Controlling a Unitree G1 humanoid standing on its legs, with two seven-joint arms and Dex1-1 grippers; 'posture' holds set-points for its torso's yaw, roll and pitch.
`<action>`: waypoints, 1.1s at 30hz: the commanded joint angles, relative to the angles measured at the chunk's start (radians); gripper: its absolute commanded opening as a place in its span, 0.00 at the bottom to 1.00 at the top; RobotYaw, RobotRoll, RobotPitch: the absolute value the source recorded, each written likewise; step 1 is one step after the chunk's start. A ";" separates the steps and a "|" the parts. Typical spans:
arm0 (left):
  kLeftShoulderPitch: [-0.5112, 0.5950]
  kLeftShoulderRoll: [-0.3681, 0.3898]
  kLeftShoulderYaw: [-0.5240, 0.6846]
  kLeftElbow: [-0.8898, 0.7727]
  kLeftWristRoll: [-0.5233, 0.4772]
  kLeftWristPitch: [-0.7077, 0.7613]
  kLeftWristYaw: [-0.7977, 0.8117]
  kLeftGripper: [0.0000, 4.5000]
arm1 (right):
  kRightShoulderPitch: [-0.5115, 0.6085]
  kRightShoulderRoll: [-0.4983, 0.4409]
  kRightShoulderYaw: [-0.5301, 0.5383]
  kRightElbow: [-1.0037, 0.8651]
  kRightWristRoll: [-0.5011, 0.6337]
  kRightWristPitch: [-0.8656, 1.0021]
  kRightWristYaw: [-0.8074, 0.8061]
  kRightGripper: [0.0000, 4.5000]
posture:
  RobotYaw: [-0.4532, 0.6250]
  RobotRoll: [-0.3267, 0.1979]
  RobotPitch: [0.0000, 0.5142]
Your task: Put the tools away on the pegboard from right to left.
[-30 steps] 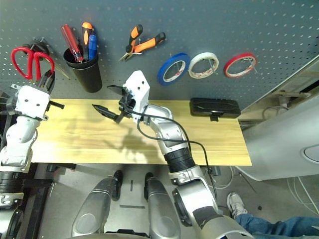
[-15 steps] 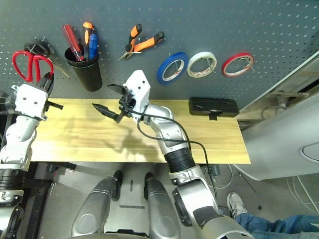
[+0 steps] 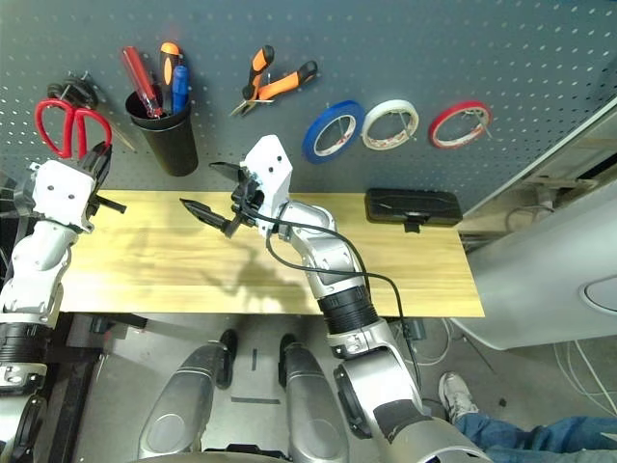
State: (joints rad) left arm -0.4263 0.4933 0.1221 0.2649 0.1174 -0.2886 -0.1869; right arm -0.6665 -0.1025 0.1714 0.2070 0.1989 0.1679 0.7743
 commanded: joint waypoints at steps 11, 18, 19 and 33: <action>0.109 -0.045 -0.058 0.034 0.000 -0.041 -0.031 0.99 | 0.016 0.002 -0.052 0.092 -0.002 -0.032 -0.087 1.00 | 0.47 0.62 0.53; 0.188 -0.094 -0.079 0.033 -0.009 0.038 -0.044 0.99 | 0.057 -0.002 -0.116 0.221 -0.018 -0.040 -0.204 1.00 | 0.47 0.62 0.53; 0.194 -0.099 -0.080 0.033 -0.009 0.047 -0.045 0.99 | 0.059 -0.003 -0.121 0.237 -0.019 -0.039 -0.217 1.00 | 0.47 0.62 0.53; 0.248 -0.147 -0.088 0.082 -0.013 0.168 -0.045 0.99 | 0.106 -0.044 -0.245 0.459 -0.045 -0.089 -0.445 1.00 | 0.45 0.62 0.53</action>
State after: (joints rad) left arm -0.1990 0.3505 0.0453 0.3202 0.1068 -0.1395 -0.2254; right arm -0.5717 -0.1394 -0.0482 0.6288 0.1576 0.0858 0.3645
